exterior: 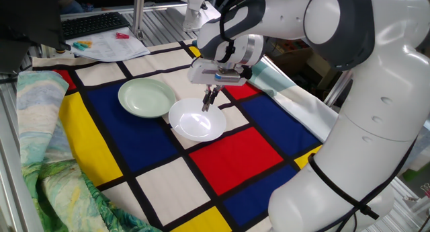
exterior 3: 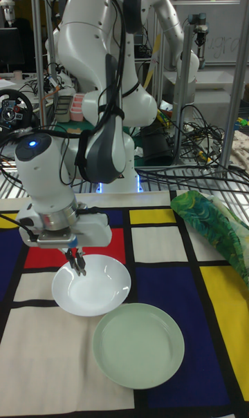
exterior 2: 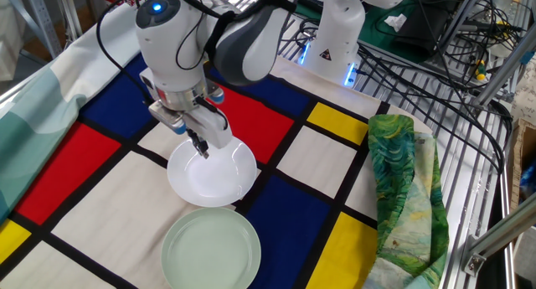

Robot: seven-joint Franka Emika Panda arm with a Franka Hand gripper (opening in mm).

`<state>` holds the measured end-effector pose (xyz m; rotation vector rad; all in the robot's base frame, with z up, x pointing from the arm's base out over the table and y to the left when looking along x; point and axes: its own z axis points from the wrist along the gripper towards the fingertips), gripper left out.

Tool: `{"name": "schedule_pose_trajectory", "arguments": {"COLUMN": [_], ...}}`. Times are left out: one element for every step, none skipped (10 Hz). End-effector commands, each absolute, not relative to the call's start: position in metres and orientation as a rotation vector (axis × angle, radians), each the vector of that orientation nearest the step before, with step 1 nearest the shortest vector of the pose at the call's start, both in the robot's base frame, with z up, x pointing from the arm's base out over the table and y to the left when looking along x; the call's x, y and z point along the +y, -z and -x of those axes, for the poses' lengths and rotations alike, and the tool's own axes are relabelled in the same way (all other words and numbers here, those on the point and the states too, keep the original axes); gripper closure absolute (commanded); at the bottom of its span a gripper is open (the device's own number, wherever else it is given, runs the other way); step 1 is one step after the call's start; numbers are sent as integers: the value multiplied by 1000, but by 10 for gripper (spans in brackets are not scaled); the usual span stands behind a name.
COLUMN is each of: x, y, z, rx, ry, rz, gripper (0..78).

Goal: Use a clamp

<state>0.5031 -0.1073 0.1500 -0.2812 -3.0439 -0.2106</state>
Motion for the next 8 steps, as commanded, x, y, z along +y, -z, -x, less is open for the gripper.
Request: {"name": "schedule_pose_trajectory", "arguments": {"x": [-108, -108, -108, -108, -108, -108, -108, -108], "y": [-151, -151, -151, -151, -151, -151, -151, -151], "z": [-504, -504, -504, -504, -504, -504, -504, -504], "rx": [-3053, -3056, -3061, -3075, -3094, -3102, -3104, -3108], "ry": [207, 190, 178, 167, 150, 156, 162, 176], "rz": [43, 17, -32, -57, -78, -103, -114, -108], "gripper": [762, 762, 762, 762, 762, 762, 762, 762]}}
